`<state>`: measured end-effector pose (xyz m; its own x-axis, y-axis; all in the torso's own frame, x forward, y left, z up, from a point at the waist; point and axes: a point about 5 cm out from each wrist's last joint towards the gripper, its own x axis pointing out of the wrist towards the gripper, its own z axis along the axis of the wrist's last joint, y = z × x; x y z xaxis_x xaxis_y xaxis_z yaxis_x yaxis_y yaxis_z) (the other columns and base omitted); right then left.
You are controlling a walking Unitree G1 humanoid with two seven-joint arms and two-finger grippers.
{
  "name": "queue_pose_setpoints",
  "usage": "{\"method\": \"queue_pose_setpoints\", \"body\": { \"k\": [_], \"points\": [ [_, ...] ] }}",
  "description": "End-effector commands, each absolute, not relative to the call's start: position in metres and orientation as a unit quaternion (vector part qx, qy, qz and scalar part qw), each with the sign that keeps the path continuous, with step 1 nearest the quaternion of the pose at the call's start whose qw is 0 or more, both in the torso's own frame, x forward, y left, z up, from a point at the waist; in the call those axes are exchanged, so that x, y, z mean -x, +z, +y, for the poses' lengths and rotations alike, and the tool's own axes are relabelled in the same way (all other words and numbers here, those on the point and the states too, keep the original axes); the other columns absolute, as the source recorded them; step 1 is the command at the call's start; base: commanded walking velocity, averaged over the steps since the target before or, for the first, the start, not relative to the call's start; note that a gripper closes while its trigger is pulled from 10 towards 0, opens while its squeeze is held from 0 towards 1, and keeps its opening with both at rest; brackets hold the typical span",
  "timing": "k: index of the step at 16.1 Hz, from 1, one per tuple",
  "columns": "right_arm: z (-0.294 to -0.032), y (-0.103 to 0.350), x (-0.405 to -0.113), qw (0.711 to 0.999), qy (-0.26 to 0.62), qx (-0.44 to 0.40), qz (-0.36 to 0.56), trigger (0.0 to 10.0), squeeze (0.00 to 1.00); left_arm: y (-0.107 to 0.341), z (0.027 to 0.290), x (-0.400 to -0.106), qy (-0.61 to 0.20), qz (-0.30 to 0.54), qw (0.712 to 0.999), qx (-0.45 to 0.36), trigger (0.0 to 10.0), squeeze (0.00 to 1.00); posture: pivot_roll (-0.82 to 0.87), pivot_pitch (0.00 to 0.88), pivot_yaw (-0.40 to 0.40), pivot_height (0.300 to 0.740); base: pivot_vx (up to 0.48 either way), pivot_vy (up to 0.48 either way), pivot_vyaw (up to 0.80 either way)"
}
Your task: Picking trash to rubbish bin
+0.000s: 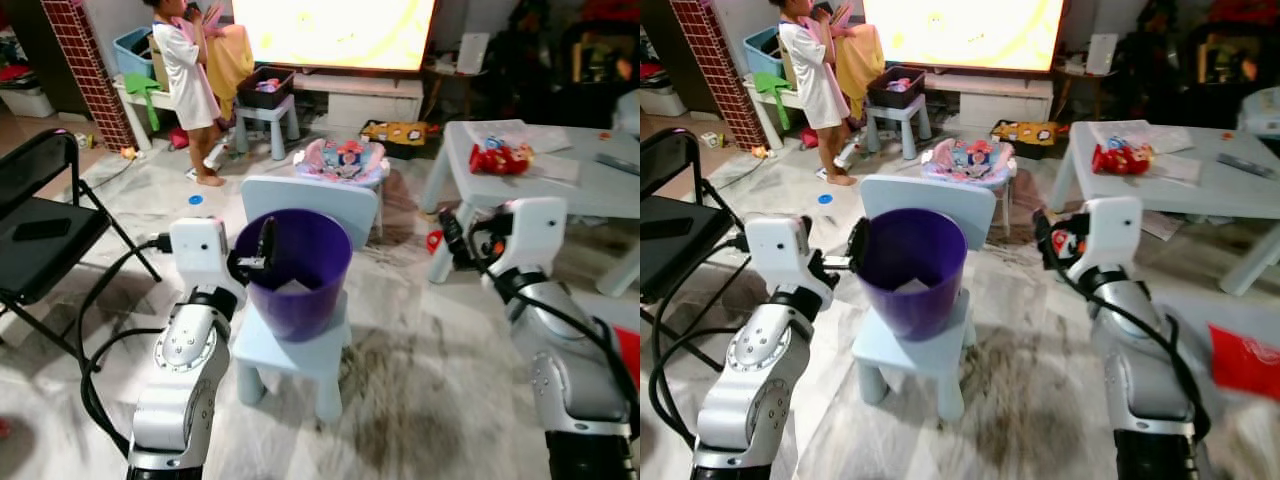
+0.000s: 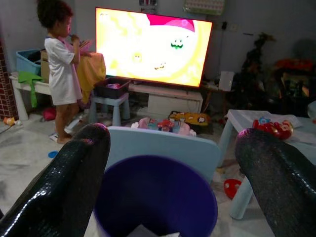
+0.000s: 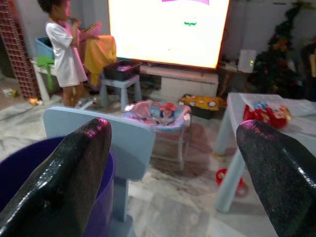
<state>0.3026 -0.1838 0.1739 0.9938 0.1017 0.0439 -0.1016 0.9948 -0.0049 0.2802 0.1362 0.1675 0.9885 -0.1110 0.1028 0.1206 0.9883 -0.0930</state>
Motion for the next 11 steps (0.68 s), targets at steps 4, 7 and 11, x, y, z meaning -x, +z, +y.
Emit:
{"method": "queue_pose_setpoints", "body": {
  "k": [4, 7, 11],
  "points": [
    [-0.1808, 0.1798, -0.3055, 0.998, 0.055, -0.002, -0.033, 10.0, 1.00, 0.1678, 0.1406, -0.2807, -0.053, -0.050, 0.996, 0.046, 10.0, 0.00, 0.07, 0.050, -0.040, 0.740, -0.124, 0.000, 0.00],
    [-0.1809, 0.1794, -0.3059, 0.998, 0.054, -0.001, -0.029, 10.0, 1.00, 0.1683, 0.1410, -0.2821, -0.047, -0.050, 0.996, 0.049, 10.0, 0.00, 0.06, 0.049, -0.039, 0.740, 0.000, 0.000, -0.23],
    [-0.1816, 0.1794, -0.3065, 0.998, 0.054, -0.001, -0.025, 10.0, 1.00, 0.1690, 0.1413, -0.2830, -0.041, -0.048, 0.996, 0.070, 10.0, 0.00, 0.06, 0.052, -0.041, 0.740, 0.000, 0.000, -0.77]
  ]
}}
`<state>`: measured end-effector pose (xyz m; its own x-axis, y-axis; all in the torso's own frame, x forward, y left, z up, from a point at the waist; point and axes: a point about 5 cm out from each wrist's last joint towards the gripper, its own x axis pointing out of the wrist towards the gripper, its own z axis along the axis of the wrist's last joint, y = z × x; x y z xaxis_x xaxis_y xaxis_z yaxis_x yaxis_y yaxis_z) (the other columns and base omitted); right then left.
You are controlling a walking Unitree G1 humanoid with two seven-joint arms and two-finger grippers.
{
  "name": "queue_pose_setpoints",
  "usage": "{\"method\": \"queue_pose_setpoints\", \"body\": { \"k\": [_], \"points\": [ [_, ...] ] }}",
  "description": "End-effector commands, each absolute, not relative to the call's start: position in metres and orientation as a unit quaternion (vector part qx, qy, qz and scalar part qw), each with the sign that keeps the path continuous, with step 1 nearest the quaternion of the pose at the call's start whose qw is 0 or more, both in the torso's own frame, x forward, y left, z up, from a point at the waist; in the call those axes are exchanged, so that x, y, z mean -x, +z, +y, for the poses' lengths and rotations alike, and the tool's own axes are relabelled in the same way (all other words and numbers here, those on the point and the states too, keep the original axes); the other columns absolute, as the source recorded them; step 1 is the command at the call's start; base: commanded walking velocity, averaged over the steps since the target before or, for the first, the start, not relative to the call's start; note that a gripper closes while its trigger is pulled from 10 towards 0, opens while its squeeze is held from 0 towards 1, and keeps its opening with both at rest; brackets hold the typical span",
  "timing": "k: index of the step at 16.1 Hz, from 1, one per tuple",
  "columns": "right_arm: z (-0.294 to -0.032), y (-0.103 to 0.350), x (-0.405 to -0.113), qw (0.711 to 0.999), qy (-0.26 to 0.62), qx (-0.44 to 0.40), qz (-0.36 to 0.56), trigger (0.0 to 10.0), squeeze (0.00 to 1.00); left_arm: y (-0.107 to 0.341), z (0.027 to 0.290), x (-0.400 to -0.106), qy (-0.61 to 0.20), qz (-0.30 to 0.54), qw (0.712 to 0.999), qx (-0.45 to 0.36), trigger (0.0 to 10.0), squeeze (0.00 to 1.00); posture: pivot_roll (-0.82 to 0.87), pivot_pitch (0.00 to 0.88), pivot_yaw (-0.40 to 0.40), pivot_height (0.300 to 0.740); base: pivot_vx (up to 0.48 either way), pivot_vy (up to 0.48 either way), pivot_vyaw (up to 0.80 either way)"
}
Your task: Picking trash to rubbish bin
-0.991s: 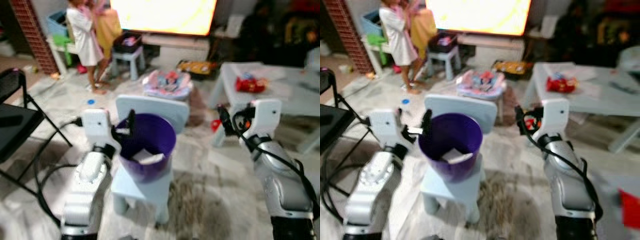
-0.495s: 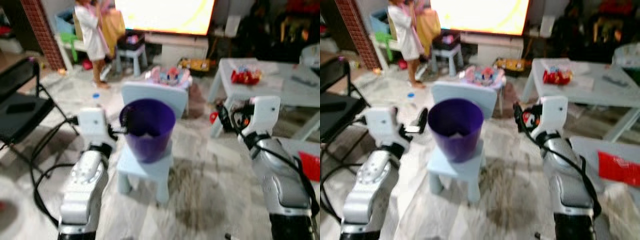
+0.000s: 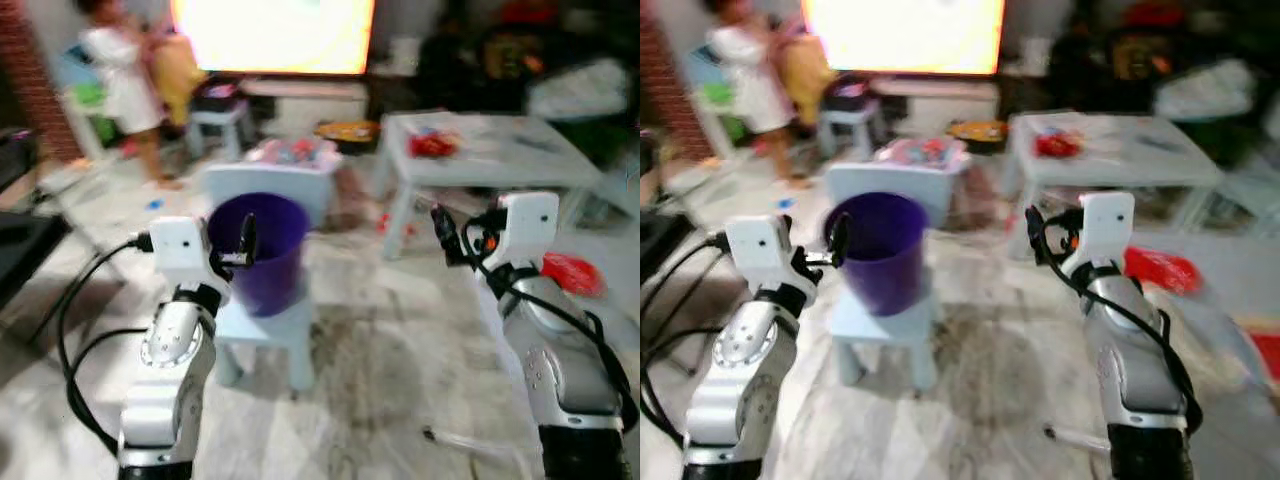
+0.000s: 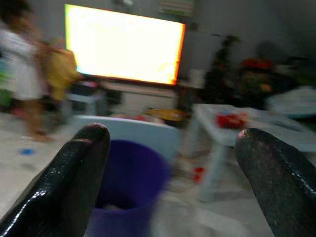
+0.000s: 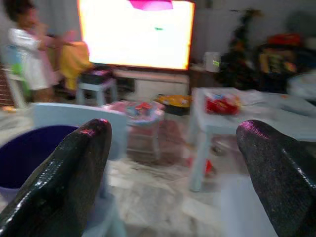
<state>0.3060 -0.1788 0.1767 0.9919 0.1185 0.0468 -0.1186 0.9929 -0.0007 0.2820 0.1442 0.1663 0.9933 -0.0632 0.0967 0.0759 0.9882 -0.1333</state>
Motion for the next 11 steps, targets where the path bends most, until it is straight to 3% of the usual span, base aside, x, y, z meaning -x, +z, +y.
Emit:
{"method": "queue_pose_setpoints", "body": {
  "k": [1, 11],
  "points": [
    [-0.1814, 0.1799, -0.3069, 0.998, 0.055, 0.000, -0.026, 10.0, 1.00, 0.1687, 0.1411, -0.2833, -0.040, -0.046, 0.995, 0.075, 10.0, 0.00, 0.06, 0.052, -0.041, 0.740, 0.000, 0.000, -0.76],
    [-0.1797, 0.1823, -0.3079, 0.998, 0.058, 0.002, -0.026, 10.0, 1.00, 0.1684, 0.1402, -0.2853, -0.037, -0.041, 0.994, 0.095, 10.0, 0.00, 0.05, 0.067, -0.047, 0.740, 0.000, 0.000, -0.76]
  ]
}}
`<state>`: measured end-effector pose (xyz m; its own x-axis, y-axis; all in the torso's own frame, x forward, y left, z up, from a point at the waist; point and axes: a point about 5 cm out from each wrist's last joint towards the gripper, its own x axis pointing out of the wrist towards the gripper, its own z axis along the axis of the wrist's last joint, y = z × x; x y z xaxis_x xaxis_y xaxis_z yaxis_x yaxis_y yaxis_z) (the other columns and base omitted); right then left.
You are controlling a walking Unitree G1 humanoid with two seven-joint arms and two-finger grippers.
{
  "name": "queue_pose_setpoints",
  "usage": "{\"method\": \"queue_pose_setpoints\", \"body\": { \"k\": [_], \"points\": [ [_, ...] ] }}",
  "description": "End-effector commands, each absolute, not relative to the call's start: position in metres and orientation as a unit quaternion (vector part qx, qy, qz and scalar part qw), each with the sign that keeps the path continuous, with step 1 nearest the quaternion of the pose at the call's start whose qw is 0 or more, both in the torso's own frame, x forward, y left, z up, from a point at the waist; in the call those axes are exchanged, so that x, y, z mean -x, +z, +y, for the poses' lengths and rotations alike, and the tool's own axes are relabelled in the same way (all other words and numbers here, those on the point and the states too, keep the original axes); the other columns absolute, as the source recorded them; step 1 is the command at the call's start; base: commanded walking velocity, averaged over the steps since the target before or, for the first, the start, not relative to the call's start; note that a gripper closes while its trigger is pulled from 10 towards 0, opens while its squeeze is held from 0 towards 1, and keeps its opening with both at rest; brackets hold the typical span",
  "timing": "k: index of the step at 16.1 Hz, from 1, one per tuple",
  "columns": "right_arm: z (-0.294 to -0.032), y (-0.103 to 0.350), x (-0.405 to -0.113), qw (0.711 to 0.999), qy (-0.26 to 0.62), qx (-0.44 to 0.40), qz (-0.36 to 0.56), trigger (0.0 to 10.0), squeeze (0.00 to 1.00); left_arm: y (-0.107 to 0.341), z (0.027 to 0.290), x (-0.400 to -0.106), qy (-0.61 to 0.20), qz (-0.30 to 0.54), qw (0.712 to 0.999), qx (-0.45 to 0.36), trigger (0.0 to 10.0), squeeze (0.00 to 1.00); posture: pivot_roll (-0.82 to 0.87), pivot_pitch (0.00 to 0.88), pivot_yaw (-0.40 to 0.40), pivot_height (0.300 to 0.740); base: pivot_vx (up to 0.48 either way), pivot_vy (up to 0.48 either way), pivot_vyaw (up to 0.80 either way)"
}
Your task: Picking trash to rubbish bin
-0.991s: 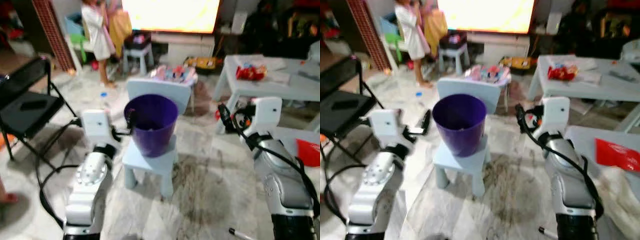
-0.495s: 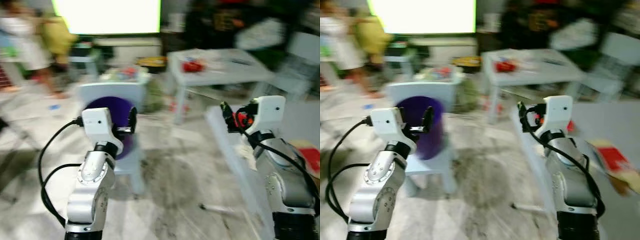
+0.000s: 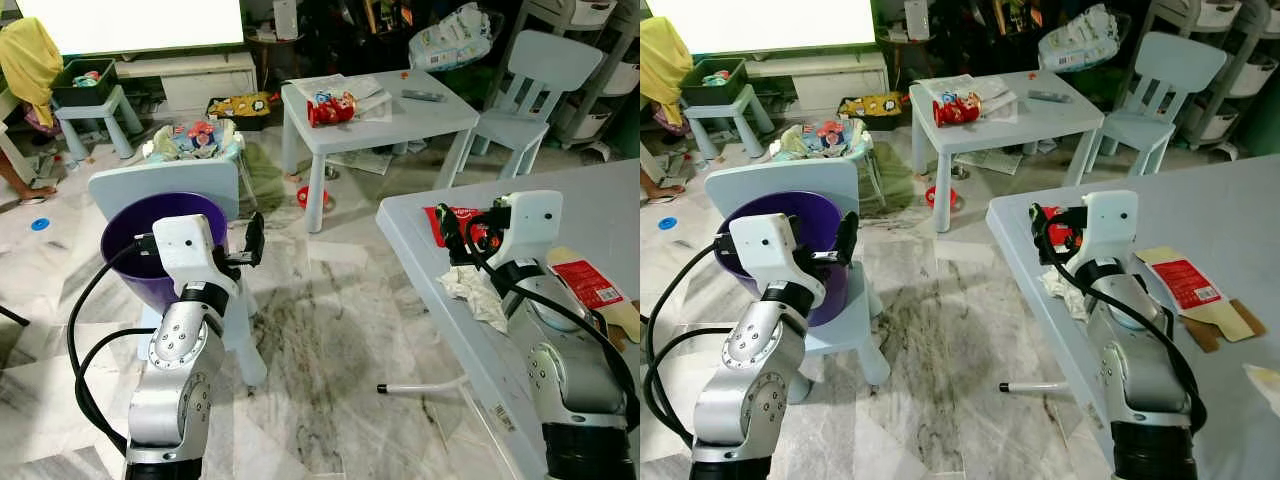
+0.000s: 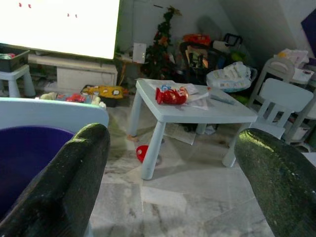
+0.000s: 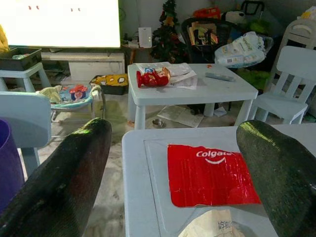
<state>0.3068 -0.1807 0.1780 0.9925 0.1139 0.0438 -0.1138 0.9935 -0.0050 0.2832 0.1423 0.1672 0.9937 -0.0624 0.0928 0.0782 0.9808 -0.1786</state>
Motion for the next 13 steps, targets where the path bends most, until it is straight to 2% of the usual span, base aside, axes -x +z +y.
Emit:
{"method": "queue_pose_setpoints", "body": {
  "k": [1, 13],
  "points": [
    [-0.1798, 0.1824, -0.3079, 0.998, 0.058, 0.002, -0.025, 10.0, 1.00, 0.1684, 0.1402, -0.2853, -0.038, -0.040, 0.994, 0.096, 10.0, 0.00, 0.05, 0.067, -0.047, 0.740, 0.000, 0.000, -0.76],
    [-0.1780, 0.1821, -0.3083, 0.998, 0.060, 0.006, -0.026, 10.0, 1.00, 0.1695, 0.1404, -0.2849, -0.060, -0.038, 0.992, 0.109, 10.0, 0.00, 0.05, 0.064, -0.042, 0.740, 0.000, 0.000, -0.76]
  ]
}}
